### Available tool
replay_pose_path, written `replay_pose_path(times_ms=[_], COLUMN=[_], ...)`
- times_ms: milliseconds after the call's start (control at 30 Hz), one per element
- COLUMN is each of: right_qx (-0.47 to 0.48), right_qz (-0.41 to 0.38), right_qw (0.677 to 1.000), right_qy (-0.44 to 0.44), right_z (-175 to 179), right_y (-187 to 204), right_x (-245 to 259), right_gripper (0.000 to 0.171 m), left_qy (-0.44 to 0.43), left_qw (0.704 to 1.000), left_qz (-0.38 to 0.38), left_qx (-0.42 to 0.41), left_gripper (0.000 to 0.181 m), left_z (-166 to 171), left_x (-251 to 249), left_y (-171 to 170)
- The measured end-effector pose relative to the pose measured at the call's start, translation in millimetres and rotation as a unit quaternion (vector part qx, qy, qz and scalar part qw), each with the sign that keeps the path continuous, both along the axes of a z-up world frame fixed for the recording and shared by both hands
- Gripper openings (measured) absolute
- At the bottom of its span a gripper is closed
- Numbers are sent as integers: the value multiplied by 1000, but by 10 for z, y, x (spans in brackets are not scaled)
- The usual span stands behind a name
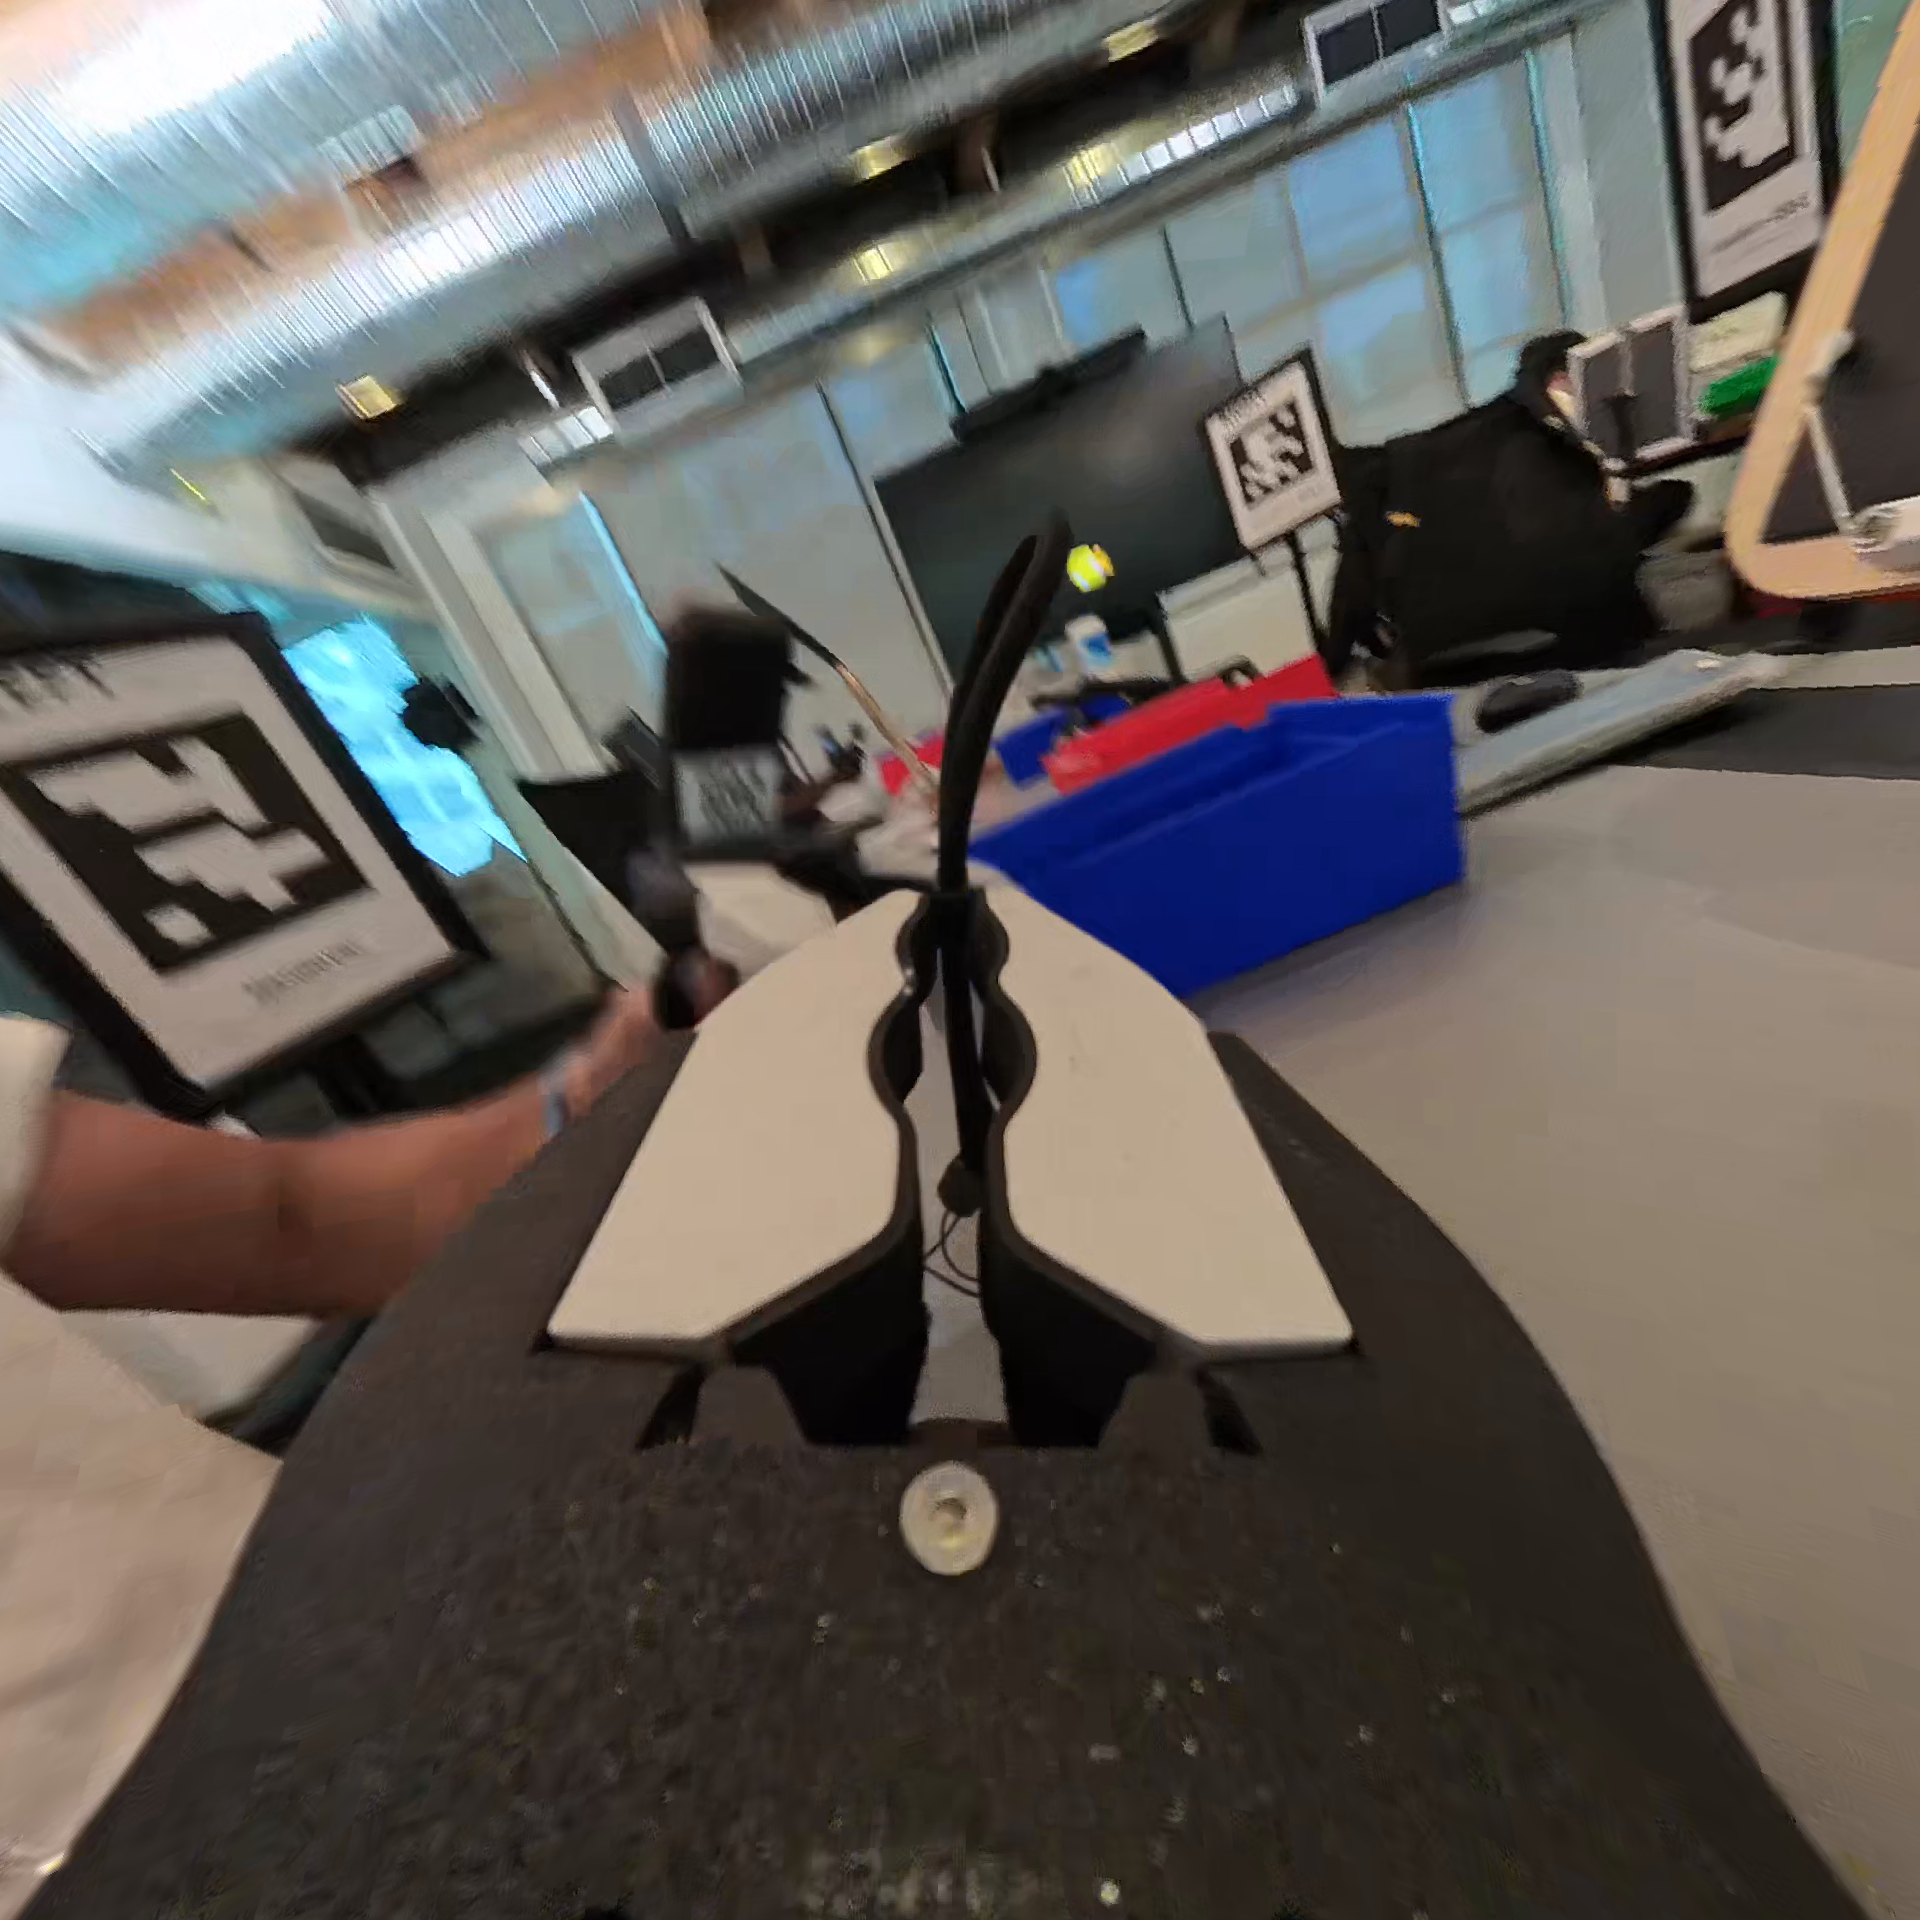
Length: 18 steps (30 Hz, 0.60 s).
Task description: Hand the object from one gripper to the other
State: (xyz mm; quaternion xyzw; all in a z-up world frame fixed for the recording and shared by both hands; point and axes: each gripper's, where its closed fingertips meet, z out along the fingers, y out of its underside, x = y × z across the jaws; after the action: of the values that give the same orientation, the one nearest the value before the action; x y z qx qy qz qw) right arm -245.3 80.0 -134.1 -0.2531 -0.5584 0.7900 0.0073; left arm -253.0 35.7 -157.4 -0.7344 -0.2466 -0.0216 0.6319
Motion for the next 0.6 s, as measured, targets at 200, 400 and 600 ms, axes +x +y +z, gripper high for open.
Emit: replay_pose_path(times_ms=[200,400,600], right_qx=[-138,-207,-215], right_qz=[41,42,58], right_qw=[989,973,968], right_qy=[-43,-92,-115], right_z=[98,76,28], right_y=[-56,19,-51], right_x=[60,0,-9], right_gripper=[6,5,5], left_qy=[-43,64,92], left_qw=[992,996,992], left_qz=[-88,-63,-44], left_qx=[81,16,-69], left_gripper=[56,39,7], left_z=[-174,-223,-428], left_x=[390,424,345], left_y=[102,174,150])
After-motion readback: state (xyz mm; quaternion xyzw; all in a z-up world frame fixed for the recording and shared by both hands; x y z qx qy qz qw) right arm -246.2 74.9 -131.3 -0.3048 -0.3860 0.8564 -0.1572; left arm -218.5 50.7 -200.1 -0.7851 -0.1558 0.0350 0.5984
